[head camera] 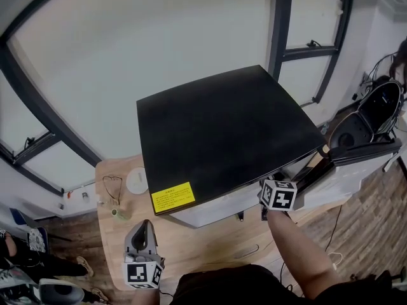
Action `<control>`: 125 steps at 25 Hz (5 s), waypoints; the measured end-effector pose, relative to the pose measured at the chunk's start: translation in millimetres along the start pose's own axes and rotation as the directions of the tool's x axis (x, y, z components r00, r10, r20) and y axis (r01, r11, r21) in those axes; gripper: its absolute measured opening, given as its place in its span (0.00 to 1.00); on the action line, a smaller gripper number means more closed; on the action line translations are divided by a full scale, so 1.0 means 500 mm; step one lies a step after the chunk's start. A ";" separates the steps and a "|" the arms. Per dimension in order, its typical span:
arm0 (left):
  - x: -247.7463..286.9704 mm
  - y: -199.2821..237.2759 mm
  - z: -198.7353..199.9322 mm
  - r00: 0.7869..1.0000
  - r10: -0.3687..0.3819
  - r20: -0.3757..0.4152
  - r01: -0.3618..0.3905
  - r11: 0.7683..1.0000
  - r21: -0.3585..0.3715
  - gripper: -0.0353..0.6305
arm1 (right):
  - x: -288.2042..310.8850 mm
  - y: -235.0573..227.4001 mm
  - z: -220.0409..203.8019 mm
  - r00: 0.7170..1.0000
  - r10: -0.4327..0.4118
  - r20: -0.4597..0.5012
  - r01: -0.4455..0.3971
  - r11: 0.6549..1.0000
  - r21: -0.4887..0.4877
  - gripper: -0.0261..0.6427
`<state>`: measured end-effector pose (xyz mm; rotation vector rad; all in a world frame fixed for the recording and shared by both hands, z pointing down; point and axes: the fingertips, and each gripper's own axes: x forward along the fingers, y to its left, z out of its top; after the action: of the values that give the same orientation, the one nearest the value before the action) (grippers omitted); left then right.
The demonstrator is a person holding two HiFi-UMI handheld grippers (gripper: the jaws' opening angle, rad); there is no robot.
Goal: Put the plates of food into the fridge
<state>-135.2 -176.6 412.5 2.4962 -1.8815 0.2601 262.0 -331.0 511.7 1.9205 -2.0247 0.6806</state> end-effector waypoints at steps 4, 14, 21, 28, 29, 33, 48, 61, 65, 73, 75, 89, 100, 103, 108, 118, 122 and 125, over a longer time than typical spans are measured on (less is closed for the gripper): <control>-0.004 0.000 0.004 1.000 -0.002 0.004 0.002 1.000 0.002 0.06 | -0.015 0.014 0.014 0.999 0.011 0.040 -0.010 1.000 -0.019 0.31; -0.020 -0.007 0.003 0.999 -0.035 0.019 0.036 0.999 -0.022 0.06 | -0.087 0.069 0.025 0.984 0.087 0.156 -0.075 0.994 -0.078 0.31; -0.083 0.040 0.014 0.998 -0.044 0.050 0.047 0.997 -0.054 0.06 | -0.164 0.164 -0.009 0.966 0.178 0.189 -0.163 0.982 -0.092 0.31; -0.203 0.144 -0.010 0.999 0.013 0.035 -0.011 0.999 -0.043 0.06 | -0.228 0.315 -0.107 0.953 0.263 0.149 -0.257 0.965 -0.061 0.26; -0.225 0.162 -0.015 0.999 0.025 0.034 -0.024 0.999 -0.042 0.06 | -0.237 0.339 -0.126 0.951 0.278 0.137 -0.272 0.960 -0.062 0.26; -0.316 0.234 -0.046 0.996 0.088 0.018 -0.086 0.995 -0.058 0.06 | -0.272 0.440 -0.204 0.935 0.344 0.089 -0.340 0.938 -0.062 0.25; -0.578 0.390 -0.188 0.985 0.159 -0.072 -0.166 0.980 -0.112 0.06 | -0.393 0.786 -0.544 0.788 0.594 -0.160 -0.593 0.803 0.059 0.25; -0.696 0.465 -0.269 0.971 0.195 -0.141 -0.213 0.969 -0.125 0.06 | -0.410 0.852 -0.817 0.723 0.604 -0.334 -0.489 0.790 0.369 0.25; -0.716 0.485 -0.278 0.964 0.216 -0.154 -0.234 0.966 -0.110 0.06 | -0.412 0.867 -0.867 0.703 0.611 -0.364 -0.468 0.783 0.409 0.25; -0.755 0.491 -0.298 0.953 0.238 -0.190 -0.257 0.963 -0.083 0.06 | -0.414 0.906 -0.942 0.640 0.631 -0.439 -0.428 0.767 0.478 0.25; -0.765 0.496 -0.299 0.949 0.247 -0.196 -0.266 0.961 -0.077 0.06 | -0.408 0.912 -0.954 0.636 0.624 -0.455 -0.416 0.773 0.480 0.25; -0.777 0.468 -0.314 0.944 0.233 -0.236 -0.248 0.968 -0.038 0.06 | -0.385 0.945 -0.985 0.584 0.688 -0.432 -0.377 0.701 0.606 0.15; -0.707 0.419 -0.276 0.969 0.149 -0.196 -0.156 0.987 -0.023 0.06 | -0.411 0.934 -0.917 0.595 0.742 -0.311 -0.417 0.615 0.669 0.08; -0.682 0.406 -0.261 0.977 0.120 -0.177 -0.126 0.992 -0.019 0.06 | -0.411 0.908 -0.897 0.618 0.732 -0.288 -0.406 0.611 0.680 0.08; -0.645 0.381 -0.238 0.985 0.079 -0.151 -0.082 0.997 -0.011 0.06 | -0.413 0.865 -0.856 0.653 0.716 -0.248 -0.399 0.604 0.690 0.08; -0.566 0.330 -0.193 0.994 0.015 -0.105 -0.016 1.000 -0.011 0.06 | -0.402 0.767 -0.771 0.718 0.672 -0.178 -0.381 0.595 0.707 0.08; -0.538 0.304 -0.181 0.995 -0.005 -0.100 0.004 1.000 -0.008 0.06 | -0.395 0.726 -0.741 0.737 0.659 -0.152 -0.374 0.585 0.720 0.08; -0.513 0.285 -0.167 0.995 -0.019 -0.097 0.019 1.000 -0.003 0.06 | -0.389 0.696 -0.718 0.748 0.650 -0.135 -0.373 0.579 0.725 0.08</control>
<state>-350.4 36.8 446.8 2.4512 -1.8198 0.3711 -109.7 22.6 669.1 1.1945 -2.2419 2.0065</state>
